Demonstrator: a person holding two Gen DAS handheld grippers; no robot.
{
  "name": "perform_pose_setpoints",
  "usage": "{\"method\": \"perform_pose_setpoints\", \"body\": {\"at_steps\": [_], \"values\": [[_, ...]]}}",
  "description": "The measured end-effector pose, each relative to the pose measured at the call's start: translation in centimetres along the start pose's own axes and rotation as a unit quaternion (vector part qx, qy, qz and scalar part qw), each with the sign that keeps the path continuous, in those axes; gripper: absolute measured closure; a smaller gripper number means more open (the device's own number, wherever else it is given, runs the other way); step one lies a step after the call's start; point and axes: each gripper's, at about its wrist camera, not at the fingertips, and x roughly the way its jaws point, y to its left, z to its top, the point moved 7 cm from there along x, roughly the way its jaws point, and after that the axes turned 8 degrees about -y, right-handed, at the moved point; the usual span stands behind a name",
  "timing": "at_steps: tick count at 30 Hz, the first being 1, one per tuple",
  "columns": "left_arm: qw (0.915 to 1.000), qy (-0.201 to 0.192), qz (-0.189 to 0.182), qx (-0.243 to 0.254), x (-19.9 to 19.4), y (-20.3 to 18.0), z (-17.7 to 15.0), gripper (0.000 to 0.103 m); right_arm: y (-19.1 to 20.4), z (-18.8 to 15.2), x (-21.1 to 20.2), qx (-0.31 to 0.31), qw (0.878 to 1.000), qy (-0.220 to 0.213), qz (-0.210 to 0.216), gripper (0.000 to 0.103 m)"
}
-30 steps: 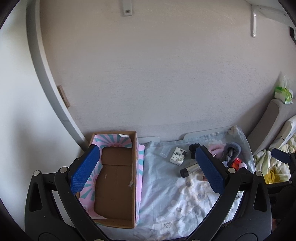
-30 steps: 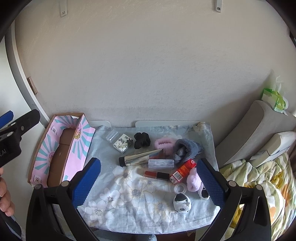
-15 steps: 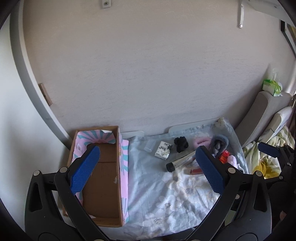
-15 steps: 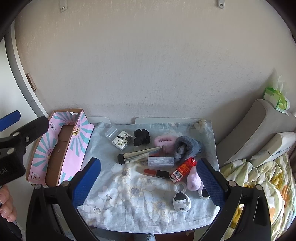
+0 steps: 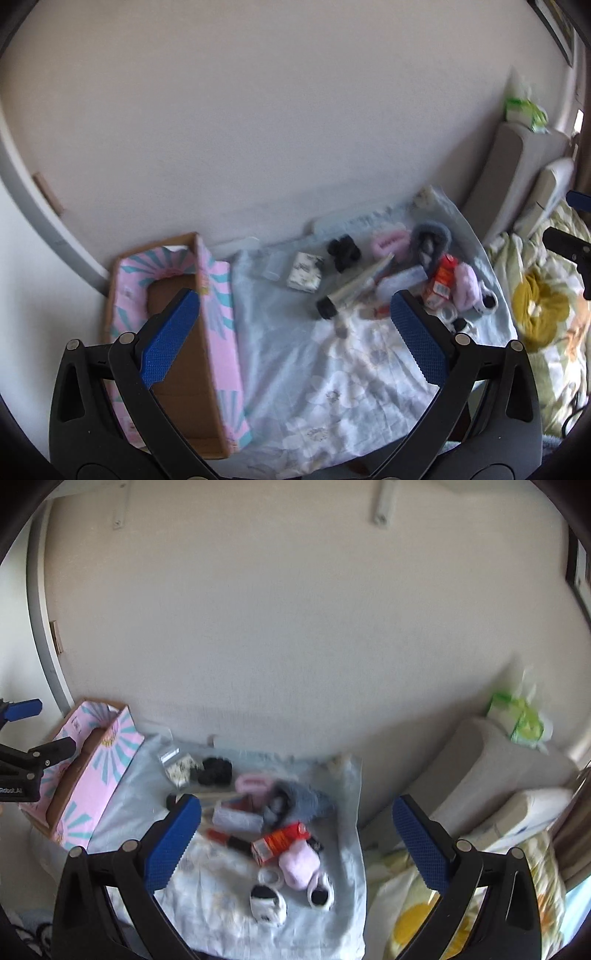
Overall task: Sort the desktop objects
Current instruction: 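Move both tools toward the cluttered items on the cloth, then grasp the grey fuzzy mitten with left tool while right tool grasps the panda sock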
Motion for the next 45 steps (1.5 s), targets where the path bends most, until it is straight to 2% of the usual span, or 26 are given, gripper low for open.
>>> {"method": "perform_pose_setpoints", "body": {"at_steps": [5,8,11,13,17,19,24,28,29,31,34,40,45], "values": [[0.9983,0.03,-0.044,0.022,3.3,-4.3,-2.0,0.0,-2.7,-4.3,1.2,0.048,0.998,0.042,0.021,0.0],[0.9965,0.023,-0.069,0.041,6.0,-7.3,-2.4,0.0,-3.0,-7.1,2.4,0.063,0.996,0.062,0.027,0.0],[0.9943,0.021,-0.077,0.071,8.9,-9.6,-2.2,0.0,-2.4,-10.0,4.5,0.077,0.993,0.082,0.048,0.0],[0.9918,0.019,-0.086,0.093,10.8,-11.4,-1.6,0.0,-1.8,-11.8,5.8,0.078,0.991,0.094,0.059,0.0],[0.9838,-0.009,-0.113,0.139,13.5,-15.4,1.0,0.001,-0.7,-14.2,7.7,0.066,0.992,0.087,0.071,0.0],[0.9794,-0.009,-0.119,0.163,15.2,-17.5,2.0,0.0,0.0,-15.2,8.7,0.063,0.991,0.083,0.078,0.001],[0.9692,0.011,-0.143,0.2,20.0,-22.1,2.8,0.0,1.7,-17.6,11.4,0.041,0.99,0.093,0.094,0.015],[0.9624,0.056,-0.138,0.227,23.9,-23.6,1.4,0.0,2.7,-18.1,12.8,0.007,0.992,0.091,0.09,0.022],[0.9615,0.062,-0.136,0.23,24.5,-23.7,1.1,0.0,3.0,-18.1,13.0,0.001,0.991,0.092,0.096,0.029],[0.96,0.073,-0.126,0.239,25.8,-23.7,0.5,0.0,3.3,-18.1,13.4,-0.005,0.991,0.093,0.097,0.031],[0.9596,0.089,-0.126,0.235,26.6,-23.4,0.1,0.004,3.5,-18.1,13.7,-0.024,0.991,0.093,0.09,0.041],[0.9586,0.084,-0.131,0.238,26.6,-23.0,-0.1,0.005,4.0,-18.2,11.9,-0.081,0.993,0.066,0.062,0.041],[0.9547,0.093,-0.15,0.24,26.7,-23.3,-0.6,0.028,4.9,-19.9,12.5,-0.08,0.99,0.087,0.073,0.041]]}}
